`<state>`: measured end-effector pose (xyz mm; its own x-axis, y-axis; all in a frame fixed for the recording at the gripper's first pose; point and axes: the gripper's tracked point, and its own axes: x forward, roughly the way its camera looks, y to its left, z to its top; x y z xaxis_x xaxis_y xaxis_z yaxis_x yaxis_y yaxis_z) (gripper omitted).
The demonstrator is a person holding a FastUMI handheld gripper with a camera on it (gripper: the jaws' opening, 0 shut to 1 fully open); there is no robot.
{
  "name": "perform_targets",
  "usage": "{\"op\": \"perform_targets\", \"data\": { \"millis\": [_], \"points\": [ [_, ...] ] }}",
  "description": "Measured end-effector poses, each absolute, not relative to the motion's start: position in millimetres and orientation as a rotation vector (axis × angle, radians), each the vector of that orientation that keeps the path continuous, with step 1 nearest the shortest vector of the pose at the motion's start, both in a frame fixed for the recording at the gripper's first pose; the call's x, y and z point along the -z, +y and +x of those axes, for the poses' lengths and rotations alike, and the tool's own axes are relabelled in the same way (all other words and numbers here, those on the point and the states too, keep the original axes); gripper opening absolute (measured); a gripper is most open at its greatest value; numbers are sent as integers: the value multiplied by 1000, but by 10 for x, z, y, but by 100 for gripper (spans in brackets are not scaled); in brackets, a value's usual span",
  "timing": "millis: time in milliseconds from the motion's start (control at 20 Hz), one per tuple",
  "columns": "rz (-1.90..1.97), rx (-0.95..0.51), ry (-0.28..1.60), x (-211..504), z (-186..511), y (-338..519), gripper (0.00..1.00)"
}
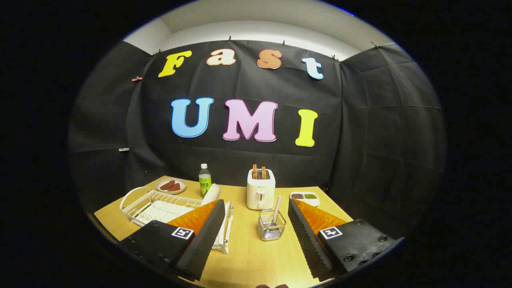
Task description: Take the plate from the dish rack, then take the spoon from the basket and place it into the plate.
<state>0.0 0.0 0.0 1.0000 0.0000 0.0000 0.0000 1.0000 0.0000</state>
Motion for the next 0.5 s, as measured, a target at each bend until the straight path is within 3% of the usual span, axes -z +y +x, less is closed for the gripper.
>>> {"op": "perform_targets", "data": {
  "millis": [500],
  "points": [
    [21, 1, 33, 75, 73, 51, 98]
  ]
}}
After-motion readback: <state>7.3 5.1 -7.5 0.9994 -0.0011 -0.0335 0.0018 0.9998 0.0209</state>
